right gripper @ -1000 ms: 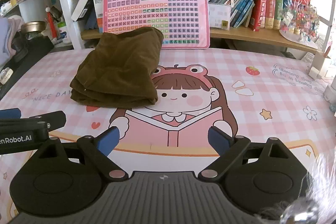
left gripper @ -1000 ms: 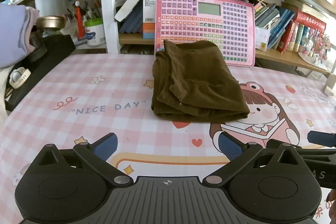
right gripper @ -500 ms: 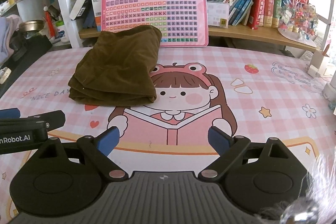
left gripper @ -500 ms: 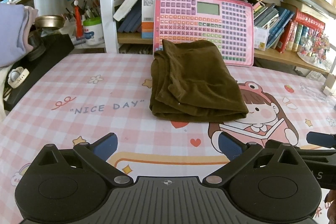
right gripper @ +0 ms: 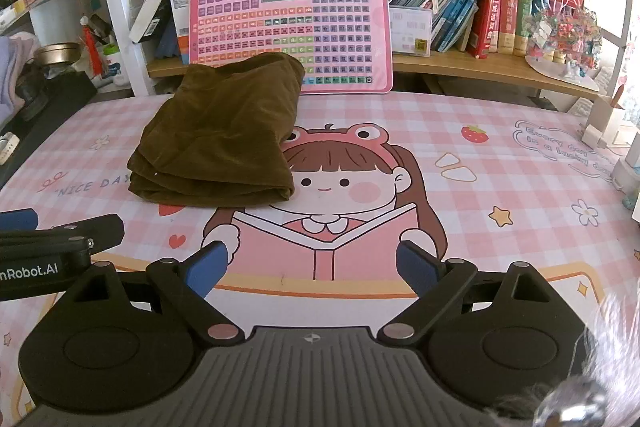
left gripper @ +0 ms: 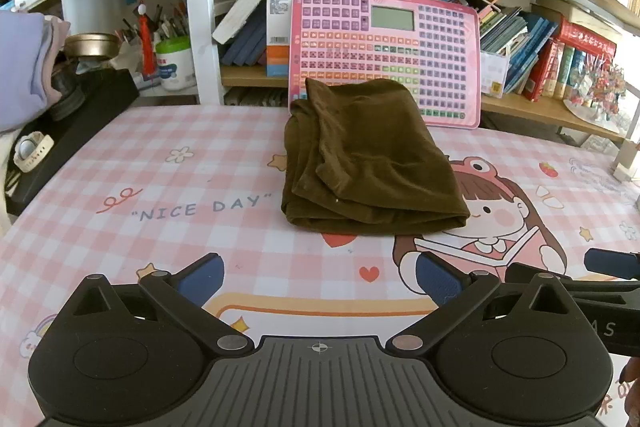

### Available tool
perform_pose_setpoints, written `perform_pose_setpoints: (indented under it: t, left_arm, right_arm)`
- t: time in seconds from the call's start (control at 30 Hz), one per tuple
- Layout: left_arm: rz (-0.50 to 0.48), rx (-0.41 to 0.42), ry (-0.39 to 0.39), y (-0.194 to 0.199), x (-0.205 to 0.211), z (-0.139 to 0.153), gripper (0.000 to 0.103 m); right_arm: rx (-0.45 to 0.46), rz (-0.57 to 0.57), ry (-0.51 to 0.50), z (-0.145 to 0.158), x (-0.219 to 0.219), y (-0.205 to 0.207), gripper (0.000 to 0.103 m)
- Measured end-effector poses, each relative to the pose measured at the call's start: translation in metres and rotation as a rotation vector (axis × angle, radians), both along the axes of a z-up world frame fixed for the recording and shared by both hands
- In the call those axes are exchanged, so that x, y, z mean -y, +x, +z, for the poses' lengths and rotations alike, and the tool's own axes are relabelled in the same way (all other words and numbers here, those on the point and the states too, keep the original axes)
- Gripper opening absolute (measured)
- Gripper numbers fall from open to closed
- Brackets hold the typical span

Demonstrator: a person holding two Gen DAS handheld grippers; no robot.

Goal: Fold clothes

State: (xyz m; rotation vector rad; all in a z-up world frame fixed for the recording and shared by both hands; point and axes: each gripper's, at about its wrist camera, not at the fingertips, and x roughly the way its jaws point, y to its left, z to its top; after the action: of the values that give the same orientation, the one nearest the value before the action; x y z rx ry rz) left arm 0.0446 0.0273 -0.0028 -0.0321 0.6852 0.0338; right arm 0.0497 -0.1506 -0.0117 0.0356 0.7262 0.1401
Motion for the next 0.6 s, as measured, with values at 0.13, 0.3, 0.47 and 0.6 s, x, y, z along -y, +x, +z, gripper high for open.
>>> perform_pose_setpoints:
  t: [0.13,0.3,0.47,0.6]
  left_arm:
    - [0.001,0.002,-0.001,0.0007,0.0006,-0.0004,0.103]
    - [0.002,0.0,0.001,0.0016,0.0008,-0.0008,0.103]
    - [0.004,-0.006,0.002,0.0038,0.0007,-0.0019,0.103]
    - [0.006,-0.012,0.0,0.0053,0.0004,-0.0029,0.103]
  right_arm:
    - [0.001,-0.001,-0.002,0.0002,0.0003,0.0005,0.091]
    - [0.0,-0.001,-0.004,-0.0008,0.0003,0.0017,0.091]
    - [-0.006,0.001,-0.006,-0.0017,-0.0001,0.0034,0.091]
    - [-0.009,0.004,-0.008,-0.0031,-0.0002,0.0052,0.091]
